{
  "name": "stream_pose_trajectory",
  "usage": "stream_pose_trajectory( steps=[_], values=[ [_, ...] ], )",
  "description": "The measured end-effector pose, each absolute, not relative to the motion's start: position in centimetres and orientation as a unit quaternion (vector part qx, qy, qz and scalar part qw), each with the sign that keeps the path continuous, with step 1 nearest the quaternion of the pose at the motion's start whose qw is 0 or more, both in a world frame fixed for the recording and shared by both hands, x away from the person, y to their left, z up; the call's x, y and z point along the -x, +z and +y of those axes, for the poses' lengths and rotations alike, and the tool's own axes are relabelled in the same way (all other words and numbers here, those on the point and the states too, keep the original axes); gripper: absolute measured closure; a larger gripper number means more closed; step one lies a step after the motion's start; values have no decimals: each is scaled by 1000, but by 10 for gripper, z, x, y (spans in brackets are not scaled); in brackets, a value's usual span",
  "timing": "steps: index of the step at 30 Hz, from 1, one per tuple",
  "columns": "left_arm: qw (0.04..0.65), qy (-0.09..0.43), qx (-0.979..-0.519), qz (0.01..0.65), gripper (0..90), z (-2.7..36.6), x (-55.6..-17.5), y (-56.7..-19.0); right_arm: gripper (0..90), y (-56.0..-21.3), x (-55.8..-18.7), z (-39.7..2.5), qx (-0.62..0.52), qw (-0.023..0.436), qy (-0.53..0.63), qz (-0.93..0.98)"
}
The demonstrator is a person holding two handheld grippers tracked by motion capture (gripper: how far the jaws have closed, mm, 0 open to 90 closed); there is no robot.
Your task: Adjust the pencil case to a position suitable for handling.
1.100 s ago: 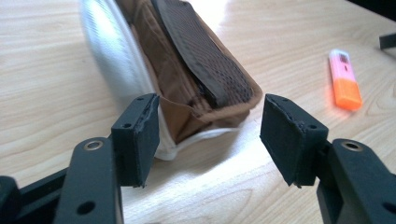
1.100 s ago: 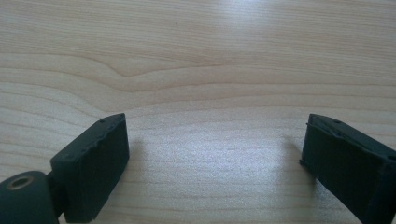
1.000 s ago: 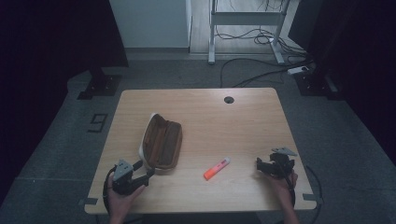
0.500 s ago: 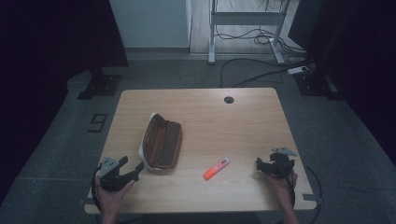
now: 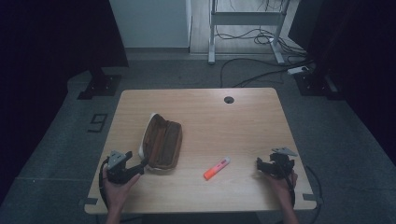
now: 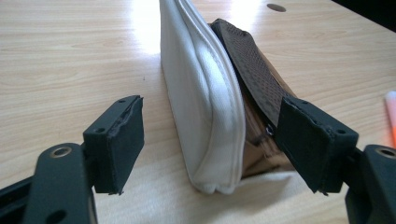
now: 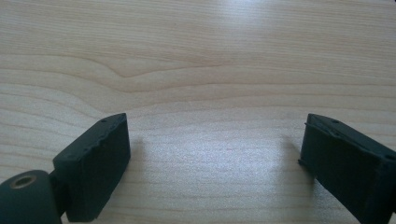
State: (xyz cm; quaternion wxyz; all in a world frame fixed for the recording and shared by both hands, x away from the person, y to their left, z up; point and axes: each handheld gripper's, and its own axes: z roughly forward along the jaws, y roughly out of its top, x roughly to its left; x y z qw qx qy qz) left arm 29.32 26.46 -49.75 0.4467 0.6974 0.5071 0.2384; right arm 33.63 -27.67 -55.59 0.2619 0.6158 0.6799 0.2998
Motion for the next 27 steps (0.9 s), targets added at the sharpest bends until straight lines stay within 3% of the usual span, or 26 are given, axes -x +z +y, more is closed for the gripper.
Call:
stream_pose_trajectory(
  steps=[17, 27],
  values=[
    [440, 223, -692, 527, 298, 256, -319, -514, 80, -556, -336, -277, -616, 262, 300, 680],
    [430, 221, -685, 545, 544, 259, -324, -525, 81, -556, -336, -277, -616, 262, 299, 680]
  ],
)
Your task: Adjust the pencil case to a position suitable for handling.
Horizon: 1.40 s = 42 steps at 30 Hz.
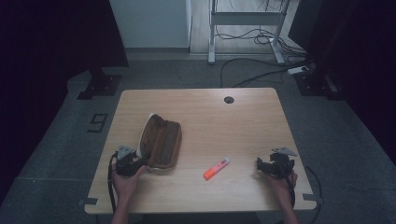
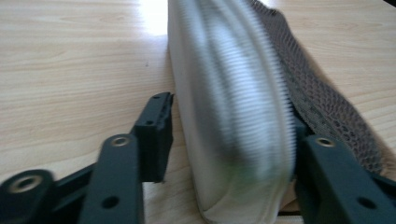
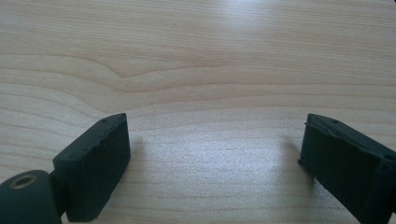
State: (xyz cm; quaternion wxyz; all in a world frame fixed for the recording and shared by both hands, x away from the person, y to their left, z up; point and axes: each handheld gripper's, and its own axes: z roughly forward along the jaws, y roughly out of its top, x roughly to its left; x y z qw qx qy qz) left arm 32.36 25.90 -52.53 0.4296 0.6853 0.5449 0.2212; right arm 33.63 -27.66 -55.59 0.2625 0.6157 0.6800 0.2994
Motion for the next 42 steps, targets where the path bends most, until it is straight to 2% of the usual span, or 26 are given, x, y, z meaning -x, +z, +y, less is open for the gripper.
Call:
stream_pose_trajectory(
  steps=[2, 4, 5, 7, 13, 29, 42],
  values=[
    [431, 221, -684, 546, 585, 260, -323, -526, 82, -556, -336, -277, -616, 263, 299, 680],
    [431, 224, -682, 547, 673, 260, -323, -527, 83, -556, -336, -277, -615, 263, 299, 680],
    [430, 230, -679, 548, 673, 260, -323, -527, 83, -556, -336, -277, -615, 263, 299, 680],
    [426, 239, -678, 549, 753, 260, -322, -527, 85, -556, -336, -276, -615, 263, 300, 680],
    [429, 247, -671, 552, 833, 262, -322, -528, 85, -556, -336, -276, -615, 263, 300, 680],
    [467, 217, -649, 560, 855, 274, -320, -523, 87, -556, -336, -276, -615, 263, 300, 680],
    [511, 205, -649, 524, 856, 271, -314, -508, 86, -556, -336, -276, -615, 264, 300, 680]
  ],
)
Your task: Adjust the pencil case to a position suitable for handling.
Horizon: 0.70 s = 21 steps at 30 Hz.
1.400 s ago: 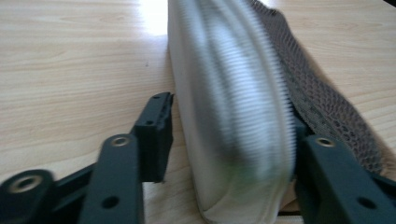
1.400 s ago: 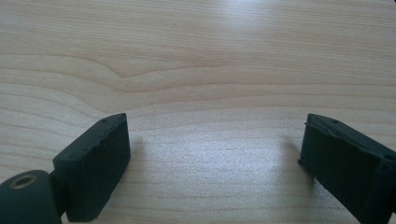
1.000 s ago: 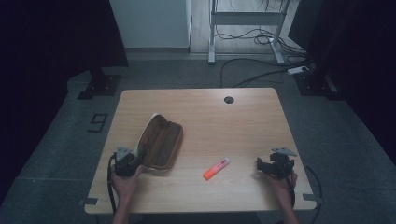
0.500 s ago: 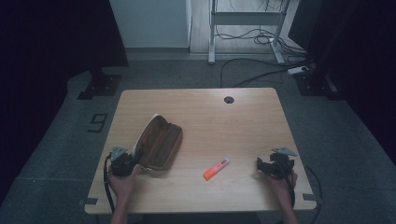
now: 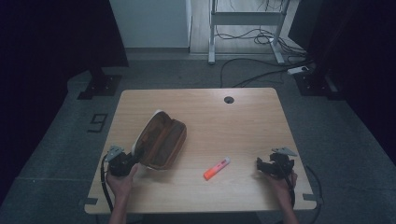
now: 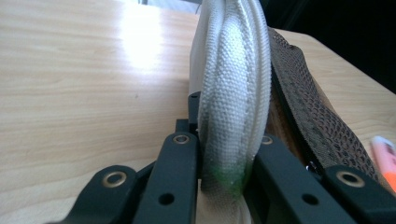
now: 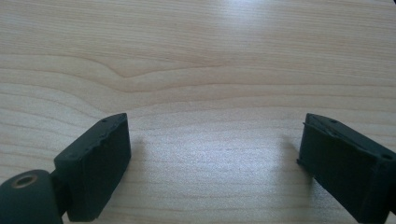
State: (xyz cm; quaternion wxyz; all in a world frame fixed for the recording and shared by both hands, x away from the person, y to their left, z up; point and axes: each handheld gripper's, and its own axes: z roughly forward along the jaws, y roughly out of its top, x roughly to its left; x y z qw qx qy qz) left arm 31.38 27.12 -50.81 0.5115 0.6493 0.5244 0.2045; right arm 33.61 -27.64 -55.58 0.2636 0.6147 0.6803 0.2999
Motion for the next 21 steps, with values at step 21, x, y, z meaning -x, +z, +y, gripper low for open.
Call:
stream_pose_trajectory(
  steps=[21],
  values=[
    [526, 186, -691, 461, 856, 252, -317, -504, 87, -556, -336, -276, -615, 263, 300, 680]
  ],
)
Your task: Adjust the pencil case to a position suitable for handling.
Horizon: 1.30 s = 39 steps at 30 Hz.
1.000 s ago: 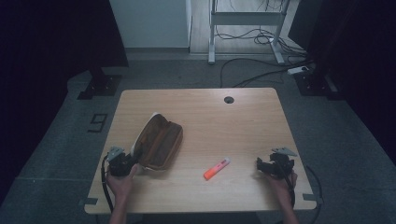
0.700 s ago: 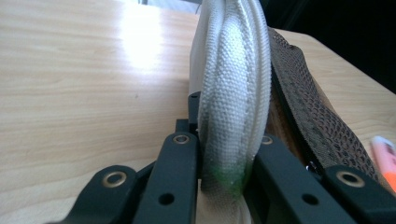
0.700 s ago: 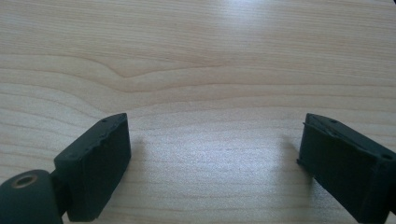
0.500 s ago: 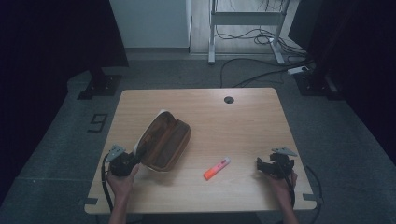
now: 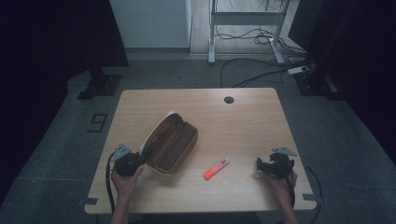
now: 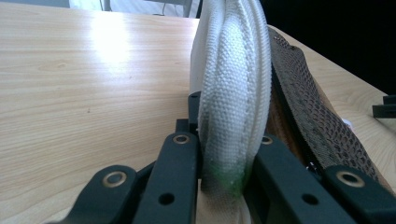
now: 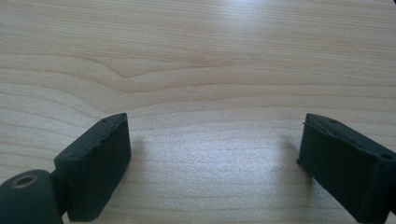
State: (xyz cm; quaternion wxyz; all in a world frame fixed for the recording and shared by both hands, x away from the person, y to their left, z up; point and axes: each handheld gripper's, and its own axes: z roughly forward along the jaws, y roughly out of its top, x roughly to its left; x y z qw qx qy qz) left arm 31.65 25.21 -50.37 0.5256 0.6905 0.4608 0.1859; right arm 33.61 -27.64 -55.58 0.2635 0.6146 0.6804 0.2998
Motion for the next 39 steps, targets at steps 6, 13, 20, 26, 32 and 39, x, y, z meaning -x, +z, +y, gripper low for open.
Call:
stream_pose_trajectory(
  steps=[6, 13, 20, 26, 32, 39],
  values=[
    [517, 180, -708, 447, 856, 245, -321, -506, 87, -556, -336, -276, -615, 264, 300, 680],
    [504, 175, -725, 437, 855, 239, -327, -511, 87, -556, -336, -276, -615, 264, 300, 680],
    [488, 163, -741, 432, 852, 235, -335, -522, 87, -556, -336, -276, -615, 264, 300, 680],
    [488, 166, -737, 437, 815, 239, -338, -524, 89, -556, -336, -276, -614, 263, 300, 681],
    [491, 174, -727, 447, 702, 244, -338, -524, 91, -556, -336, -276, -614, 264, 301, 681],
    [490, 175, -723, 453, 435, 245, -337, -524, 93, -556, -336, -276, -613, 264, 301, 681]
  ],
)
